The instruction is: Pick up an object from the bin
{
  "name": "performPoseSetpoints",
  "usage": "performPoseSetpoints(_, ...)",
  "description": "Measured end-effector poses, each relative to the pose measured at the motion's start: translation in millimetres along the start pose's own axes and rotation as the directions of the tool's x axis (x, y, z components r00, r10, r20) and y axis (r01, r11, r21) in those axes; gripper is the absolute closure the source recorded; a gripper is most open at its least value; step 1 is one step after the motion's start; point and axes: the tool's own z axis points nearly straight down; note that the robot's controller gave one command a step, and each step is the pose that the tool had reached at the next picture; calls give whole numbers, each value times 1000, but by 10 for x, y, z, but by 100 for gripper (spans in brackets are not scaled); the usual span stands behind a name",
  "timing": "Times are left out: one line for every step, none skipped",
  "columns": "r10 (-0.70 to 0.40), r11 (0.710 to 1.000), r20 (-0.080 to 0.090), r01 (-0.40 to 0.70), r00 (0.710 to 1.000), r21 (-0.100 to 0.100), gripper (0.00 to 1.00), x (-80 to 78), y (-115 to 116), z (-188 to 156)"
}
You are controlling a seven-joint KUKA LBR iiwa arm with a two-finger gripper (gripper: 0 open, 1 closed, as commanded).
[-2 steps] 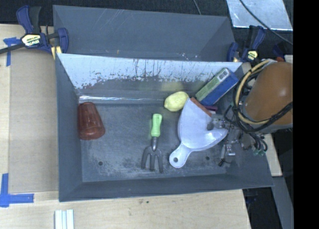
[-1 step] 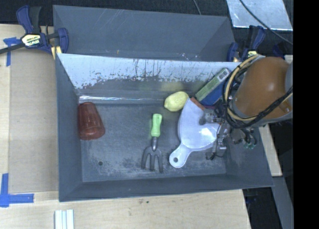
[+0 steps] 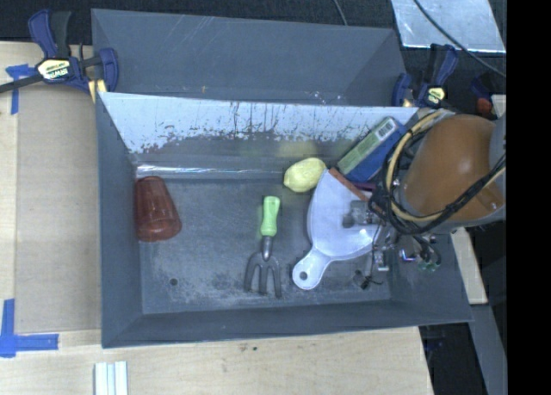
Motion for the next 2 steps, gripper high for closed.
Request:
performPoseSetpoints(28, 1000, 3, -28, 1000, -1, 0, -44, 309, 393)
performPoseSetpoints(276, 961, 10, -276, 961, -1, 0, -192, 415, 380)
